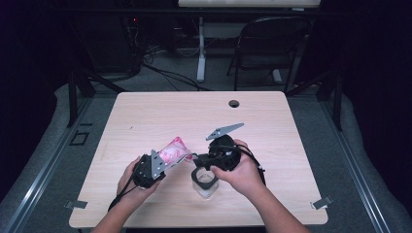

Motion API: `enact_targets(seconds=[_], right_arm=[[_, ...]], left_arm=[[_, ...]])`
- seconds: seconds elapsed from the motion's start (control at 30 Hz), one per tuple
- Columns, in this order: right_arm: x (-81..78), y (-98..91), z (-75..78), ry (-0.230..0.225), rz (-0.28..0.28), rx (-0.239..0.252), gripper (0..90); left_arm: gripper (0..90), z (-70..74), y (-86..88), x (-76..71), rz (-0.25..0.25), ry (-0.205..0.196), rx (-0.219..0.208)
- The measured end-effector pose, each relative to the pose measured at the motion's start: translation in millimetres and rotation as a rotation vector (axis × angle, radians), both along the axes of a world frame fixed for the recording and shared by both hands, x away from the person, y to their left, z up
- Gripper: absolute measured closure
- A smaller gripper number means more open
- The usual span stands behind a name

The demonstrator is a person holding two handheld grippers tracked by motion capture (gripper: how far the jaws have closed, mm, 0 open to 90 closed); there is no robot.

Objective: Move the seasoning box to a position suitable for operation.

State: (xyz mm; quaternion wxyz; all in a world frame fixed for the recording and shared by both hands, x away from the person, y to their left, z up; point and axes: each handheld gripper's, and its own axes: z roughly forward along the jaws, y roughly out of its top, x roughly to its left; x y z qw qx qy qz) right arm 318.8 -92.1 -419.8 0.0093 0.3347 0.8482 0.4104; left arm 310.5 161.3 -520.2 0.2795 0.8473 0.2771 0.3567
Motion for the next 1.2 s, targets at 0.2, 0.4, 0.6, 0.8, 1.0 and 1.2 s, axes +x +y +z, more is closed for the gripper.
enact_targets(seconds=[0.2, 0.4, 0.6, 0.8, 1.0, 1.2], right_arm=[[-3.8, -9.4, 1.2, -0.010, -0.017, 0.015, 75.6], [-3.8, -18.5, 1.7, -0.017, -0.040, 0.023, 74.2], [-1.4, -26.1, 1.2, -0.025, -0.073, 0.026, 71.8], [3.4, -30.0, 4.7, -0.034, -0.107, 0.036, 71.3], [6.2, -25.4, 10.6, -0.049, -0.119, 0.051, 71.0], [9.8, -15.4, 13.2, -0.028, -0.086, 0.054, 69.5]], left_arm=[[56.3, 4.1, 3.0, 0.4, 0.018, -0.038, 0.017], [56.4, 6.8, 0.9, -1.6, 0.023, -0.078, 0.043], [56.5, 7.8, -4.5, -4.3, 0.014, -0.133, 0.103], [56.6, 7.2, -7.8, -5.4, 0.005, -0.148, 0.112], [56.7, 5.3, -10.9, -7.1, -0.007, -0.159, 0.131], [56.7, 4.0, -16.3, -8.3, -0.025, -0.169, 0.148]])
